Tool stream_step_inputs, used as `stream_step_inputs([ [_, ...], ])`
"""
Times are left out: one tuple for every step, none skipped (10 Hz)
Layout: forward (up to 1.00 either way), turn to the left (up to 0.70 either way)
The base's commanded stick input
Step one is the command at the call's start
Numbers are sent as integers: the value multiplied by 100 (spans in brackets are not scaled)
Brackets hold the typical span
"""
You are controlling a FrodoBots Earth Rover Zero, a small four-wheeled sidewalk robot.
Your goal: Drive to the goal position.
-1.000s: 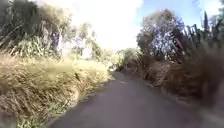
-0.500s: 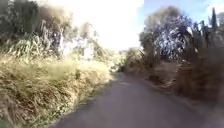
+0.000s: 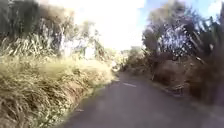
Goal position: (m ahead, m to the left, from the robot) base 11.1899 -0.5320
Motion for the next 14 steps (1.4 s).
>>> stream_step_inputs([
  [70, 0],
  [70, 0],
  [70, 0],
  [70, -35],
  [70, -35],
  [70, -35],
  [70, -35],
  [70, -35],
  [70, -35],
  [70, -35],
  [70, -35],
  [70, -35],
  [70, -35],
  [70, -35],
])
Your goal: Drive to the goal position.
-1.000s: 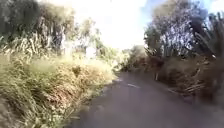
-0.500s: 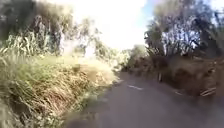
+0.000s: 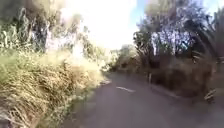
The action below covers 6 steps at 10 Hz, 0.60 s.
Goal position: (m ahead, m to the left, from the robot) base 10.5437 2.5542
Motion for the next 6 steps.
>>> stream_step_inputs([
  [70, -35],
  [70, -35],
  [70, -35],
  [70, -17],
  [70, 0],
  [70, 0],
])
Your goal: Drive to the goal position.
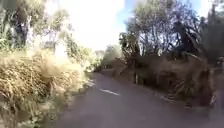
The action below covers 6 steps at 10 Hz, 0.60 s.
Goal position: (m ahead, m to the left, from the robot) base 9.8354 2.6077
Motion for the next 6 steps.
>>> stream_step_inputs([
  [70, 0],
  [70, 0],
  [70, 0],
  [70, 0],
  [70, 0],
  [70, 0],
])
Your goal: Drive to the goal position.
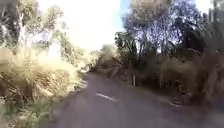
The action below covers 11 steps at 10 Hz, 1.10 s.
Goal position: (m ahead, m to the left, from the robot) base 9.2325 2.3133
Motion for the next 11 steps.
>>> stream_step_inputs([
  [70, 0],
  [70, 0],
  [70, 0],
  [70, 0],
  [70, 0],
  [70, 0],
  [70, 0],
  [70, 0],
  [70, 0],
  [70, 0],
  [70, 0],
])
